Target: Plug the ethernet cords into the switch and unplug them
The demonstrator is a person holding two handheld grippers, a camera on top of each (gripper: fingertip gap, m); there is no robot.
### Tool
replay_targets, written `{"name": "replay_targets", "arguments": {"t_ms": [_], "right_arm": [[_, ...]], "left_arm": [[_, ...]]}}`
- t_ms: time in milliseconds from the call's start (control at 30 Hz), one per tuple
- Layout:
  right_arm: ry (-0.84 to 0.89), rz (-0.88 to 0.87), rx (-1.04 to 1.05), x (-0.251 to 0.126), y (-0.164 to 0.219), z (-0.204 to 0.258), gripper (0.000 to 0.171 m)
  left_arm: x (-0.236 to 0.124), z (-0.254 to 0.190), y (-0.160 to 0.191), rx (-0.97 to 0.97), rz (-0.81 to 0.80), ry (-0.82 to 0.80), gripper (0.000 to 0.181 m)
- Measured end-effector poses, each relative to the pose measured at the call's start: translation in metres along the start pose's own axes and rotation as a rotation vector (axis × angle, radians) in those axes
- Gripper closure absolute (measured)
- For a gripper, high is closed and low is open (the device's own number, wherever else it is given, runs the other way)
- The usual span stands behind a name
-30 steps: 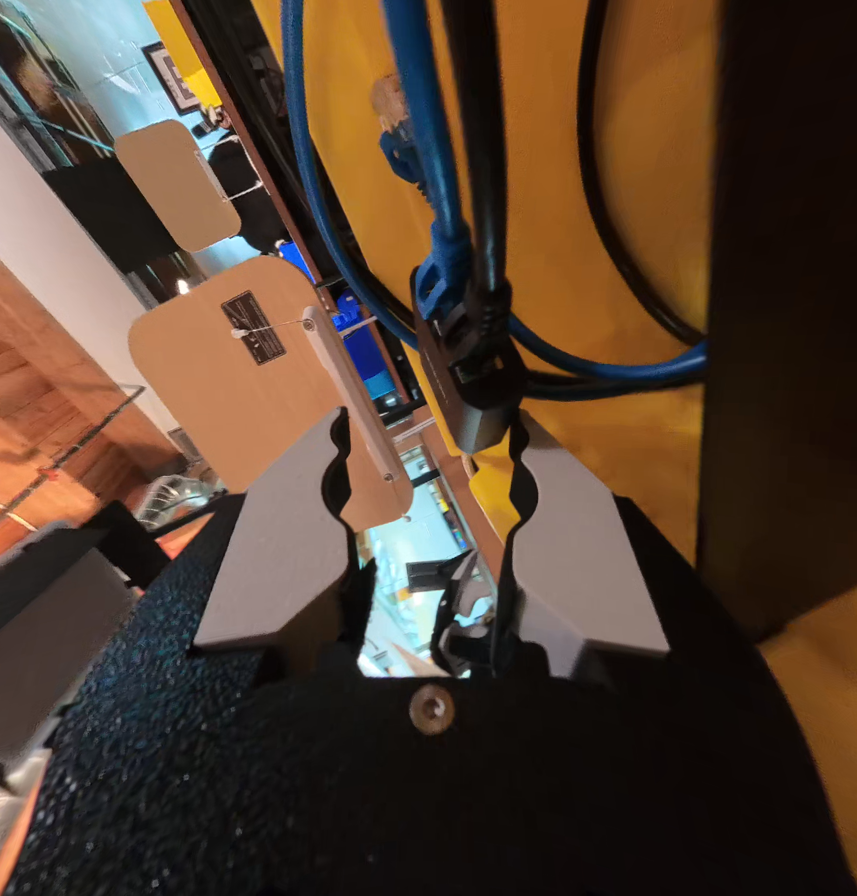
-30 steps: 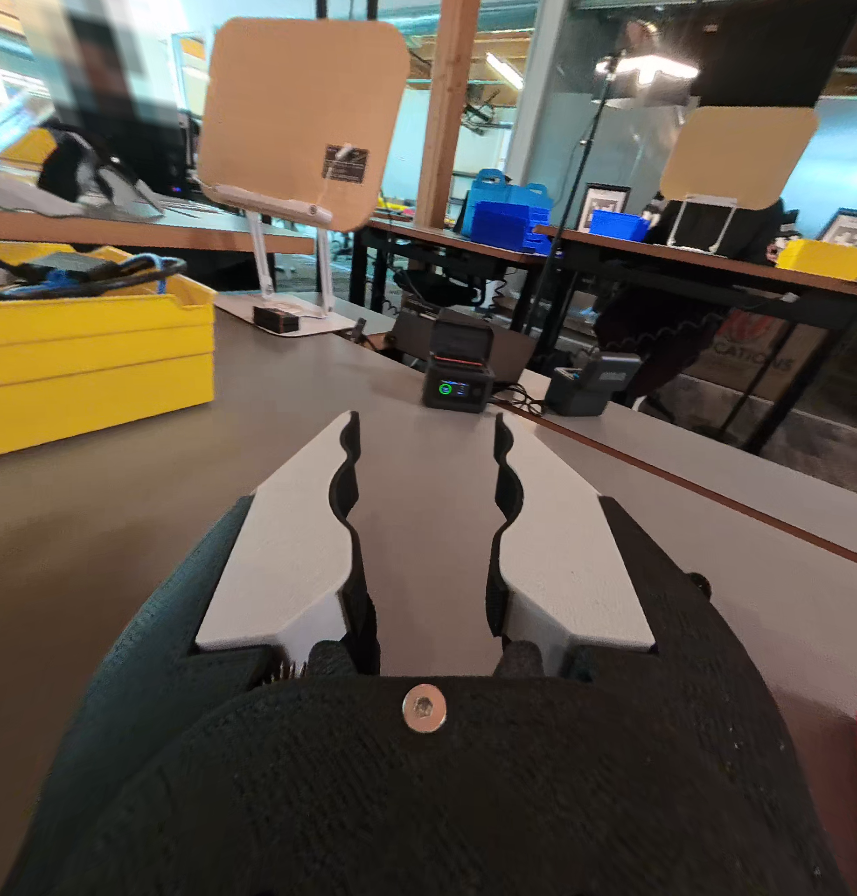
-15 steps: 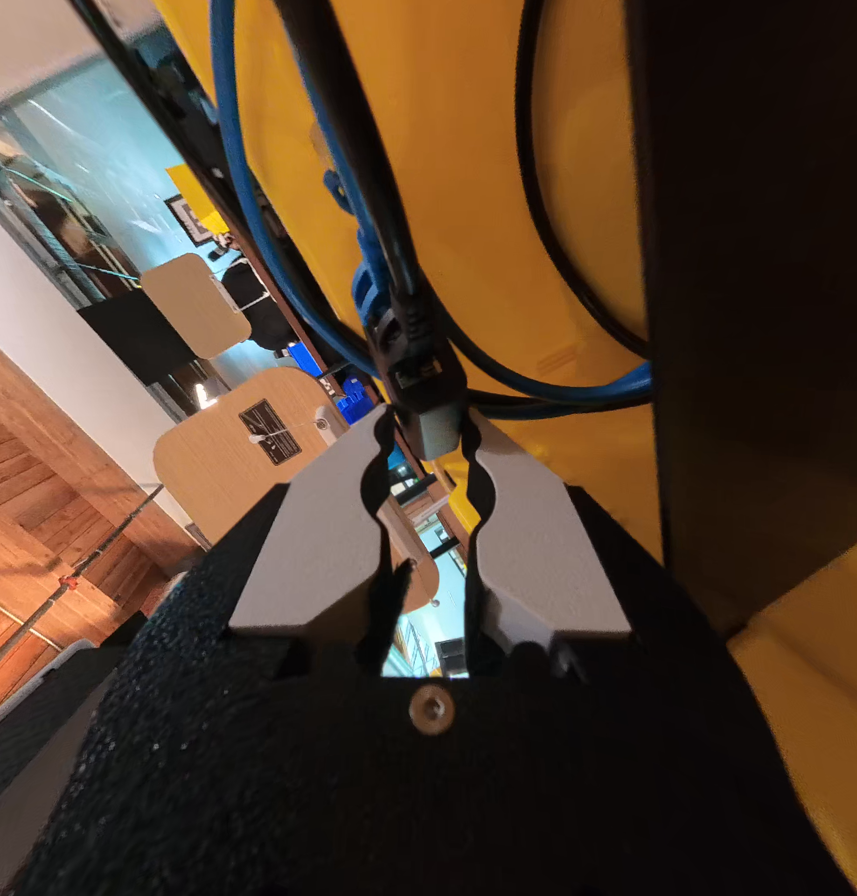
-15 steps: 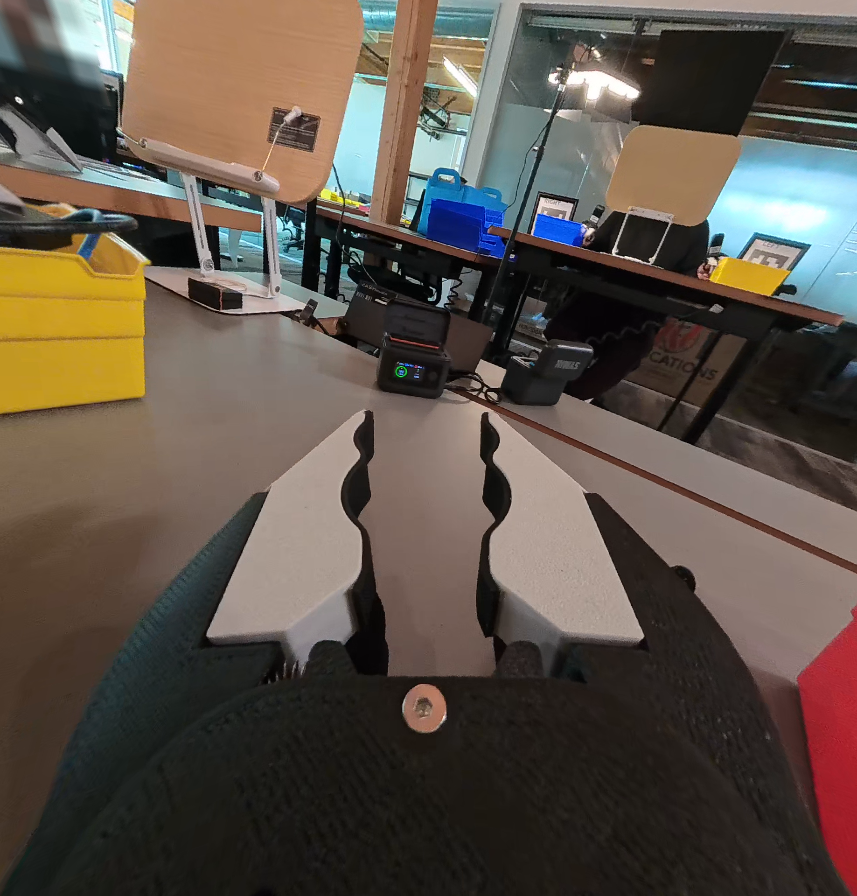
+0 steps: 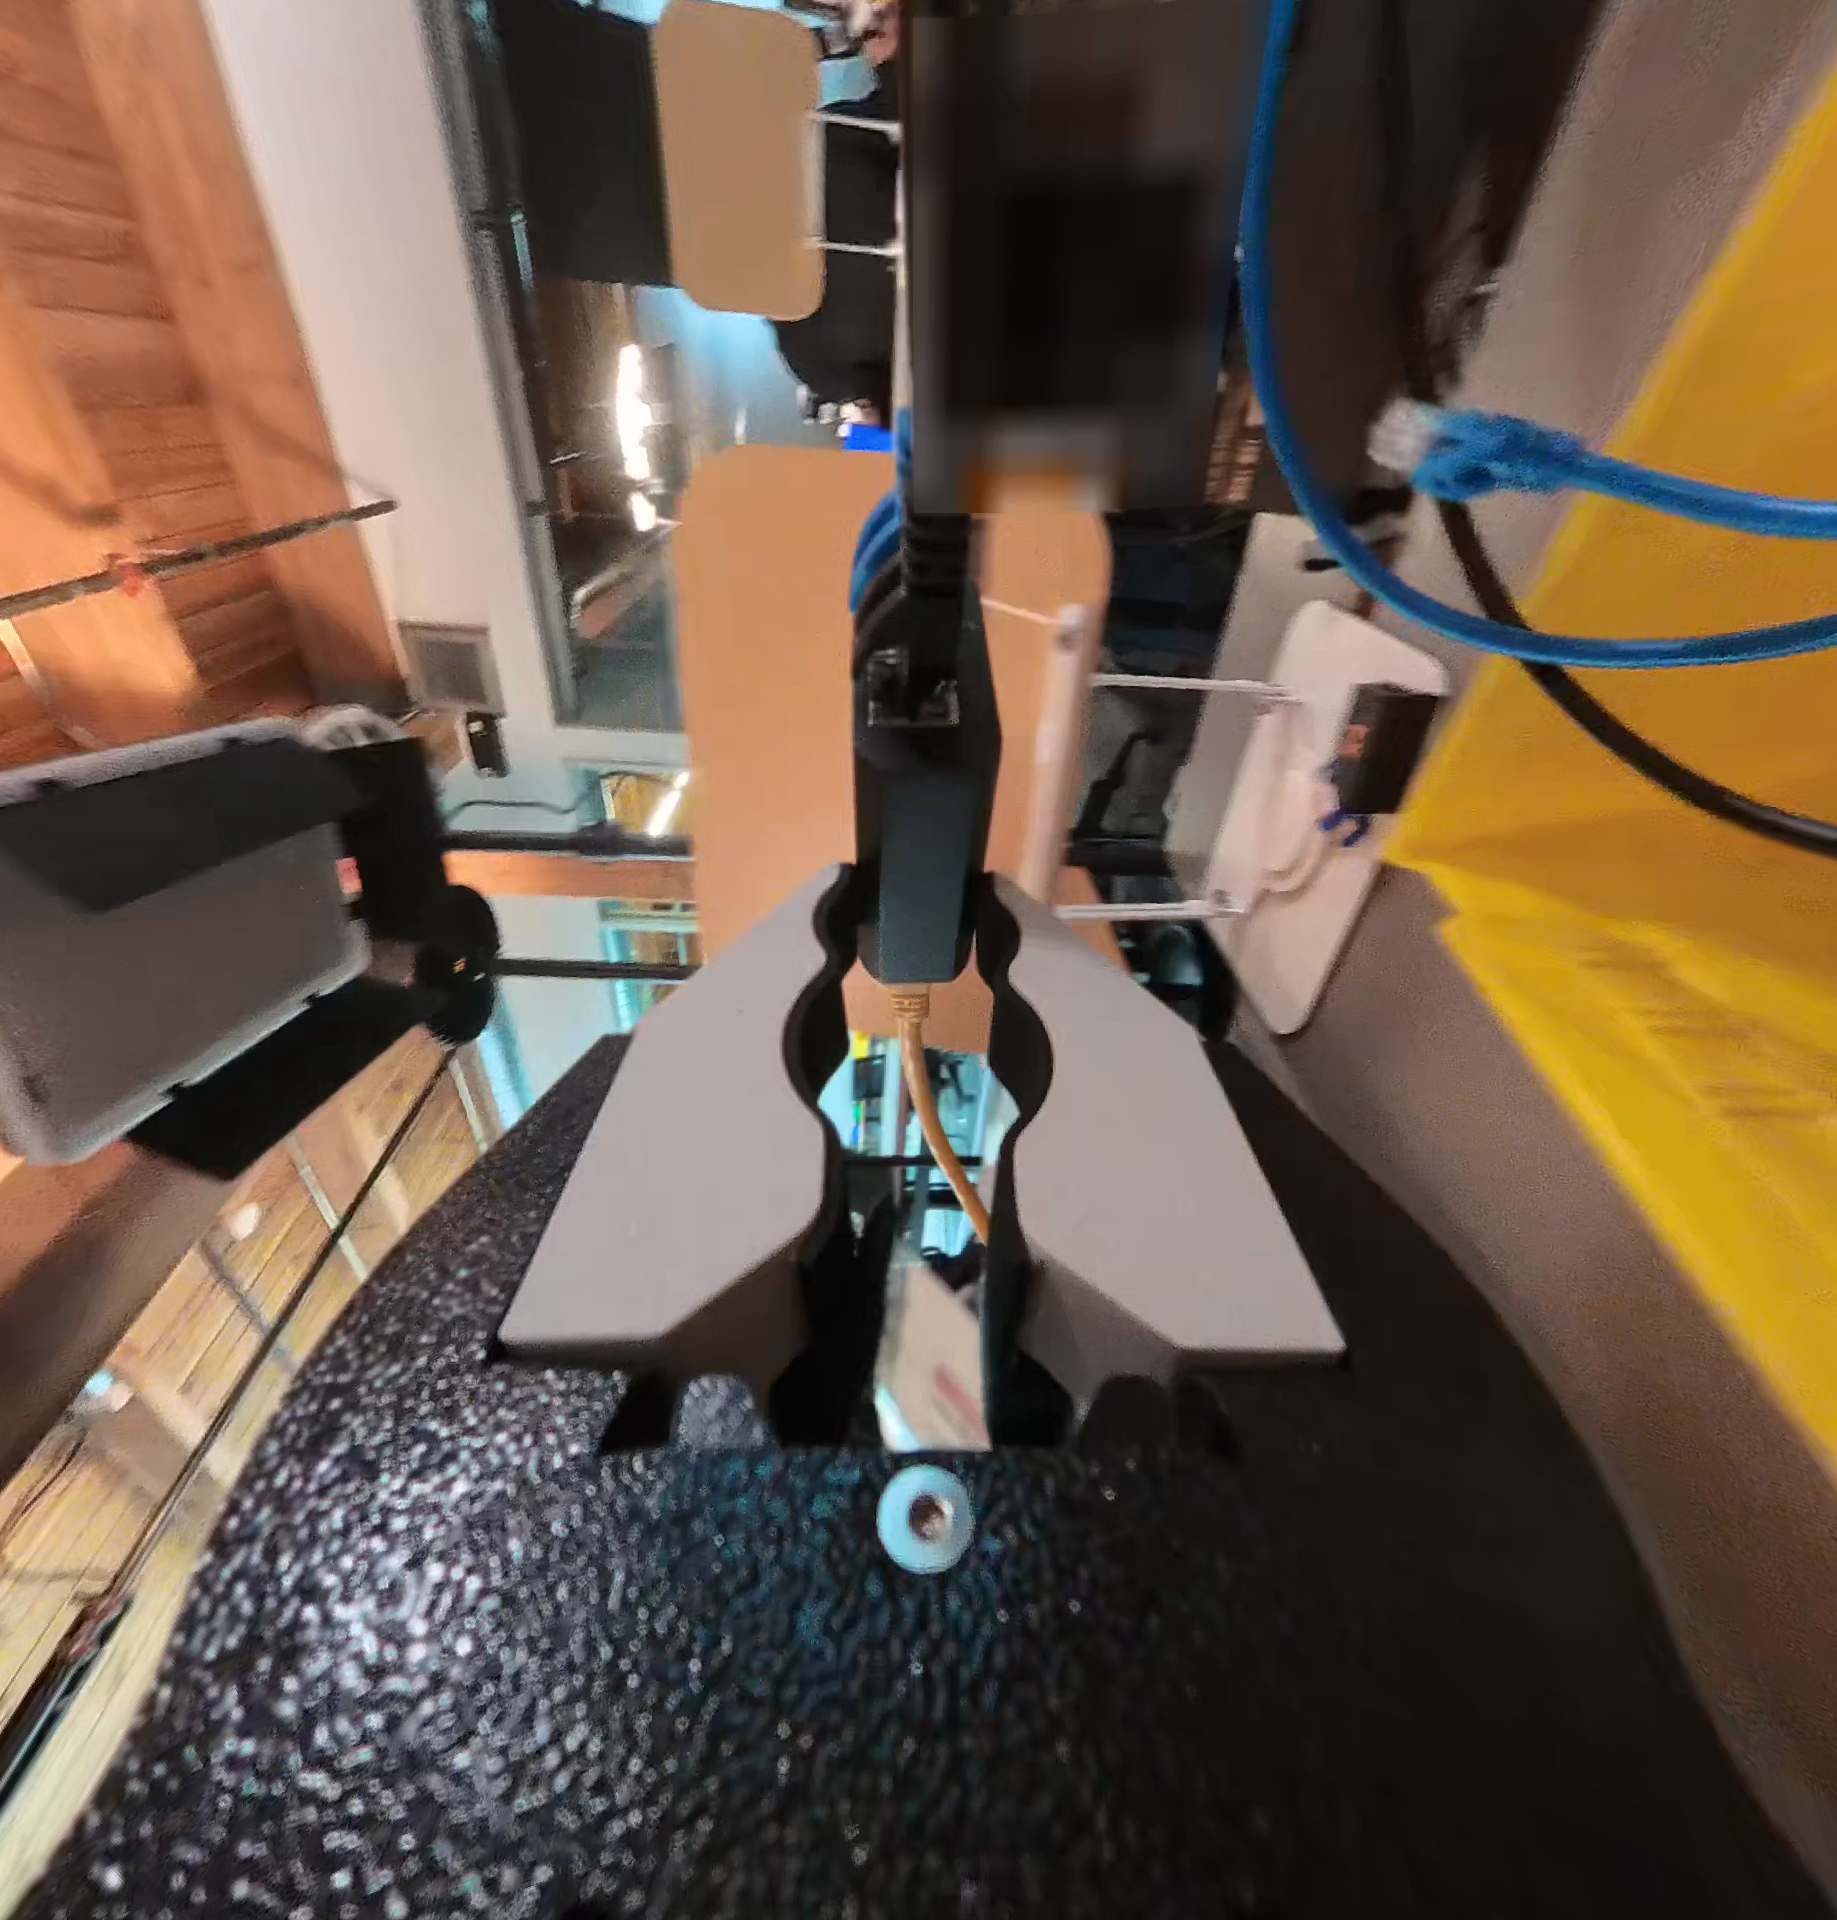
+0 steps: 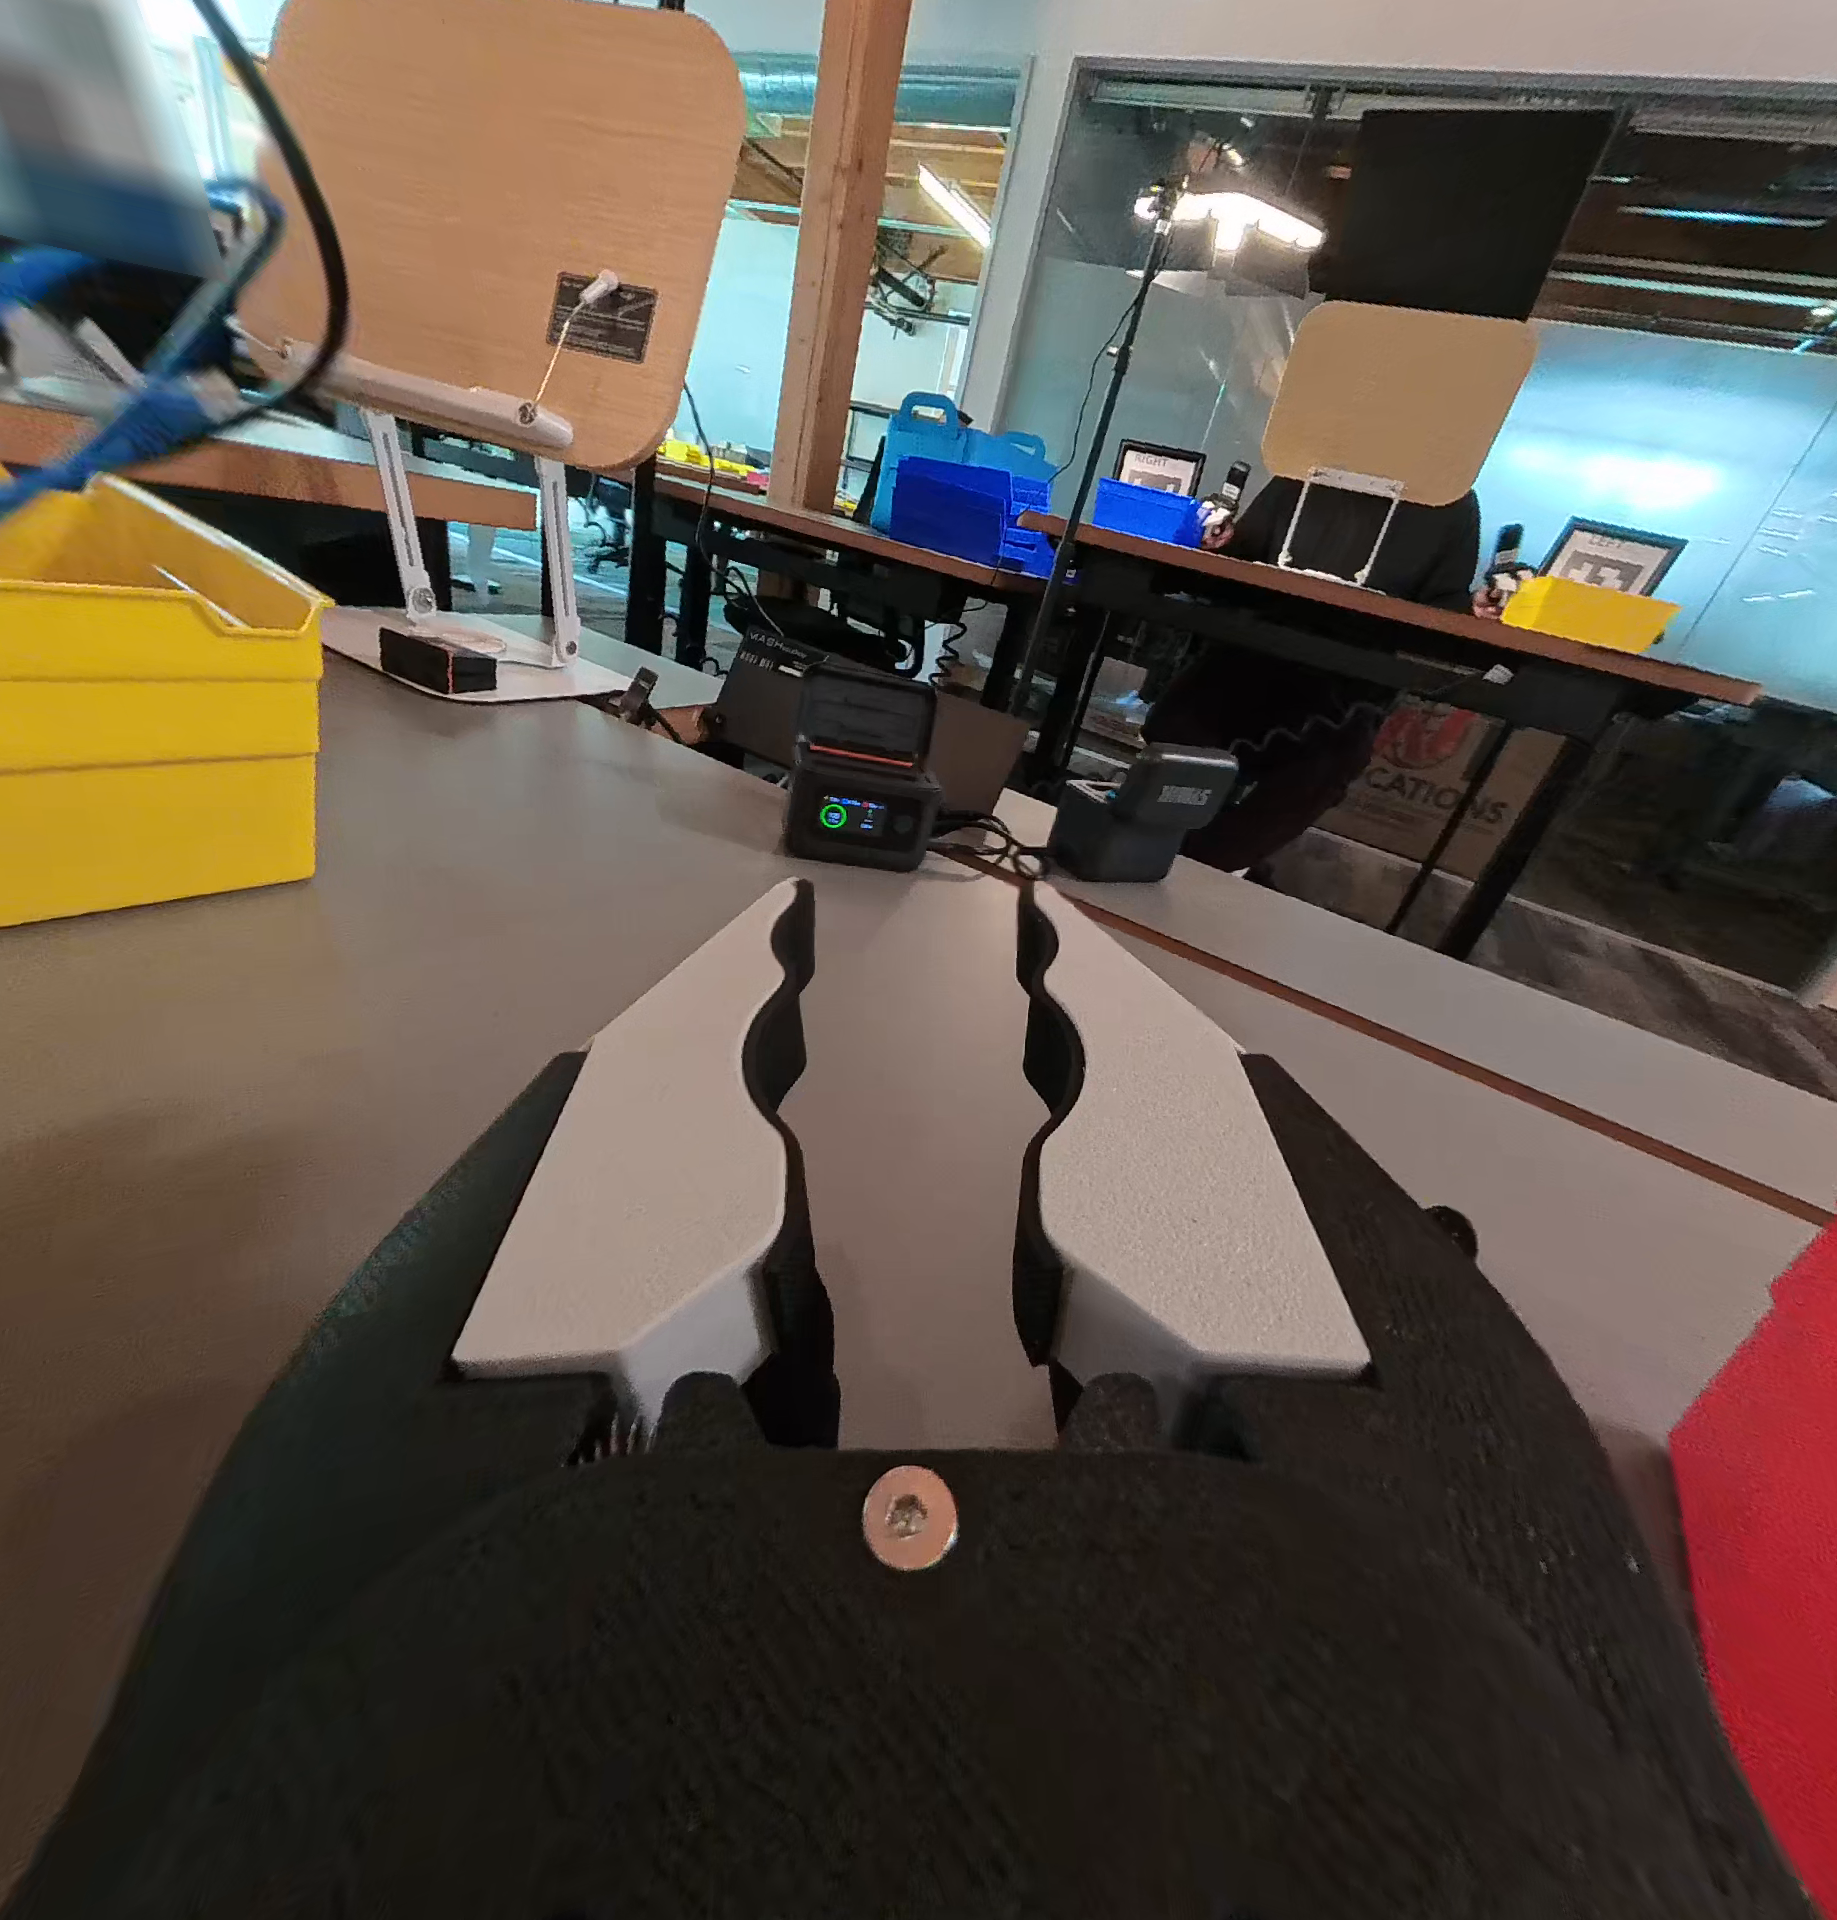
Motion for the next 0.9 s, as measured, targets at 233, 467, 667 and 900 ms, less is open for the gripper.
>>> {"name": "replay_targets", "arguments": {"t_ms": [233, 467, 667, 900], "right_arm": [[0.058, 0.041, -0.080, -0.009, 0.006, -0.028, 0.137], [0.150, 0.090, -0.149, -0.025, 0.013, -0.064, 0.140], [0.223, 0.104, -0.220, -0.040, 0.015, -0.091, 0.141], [0.318, 0.020, -0.195, -0.059, 0.009, -0.107, 0.143]], "left_arm": [[-0.005, 0.129, -0.026, 0.049, 0.030, -0.190, 0.161], [0.010, 0.234, -0.099, -0.045, -0.040, -0.313, 0.161], [0.029, 0.230, -0.195, -0.188, -0.261, -0.306, 0.161], [0.050, 0.105, -0.283, -0.264, -0.336, -0.117, 0.161]]}}
Point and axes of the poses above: each gripper's, where its closed fingertips meet, x out along the fingers, y out of its underside, z = x × y across the jaws, the point moved 7 cm from there along -x, back along the fingers, and after that the axes turned 10 degrees about -y, right-handed, at the moved point
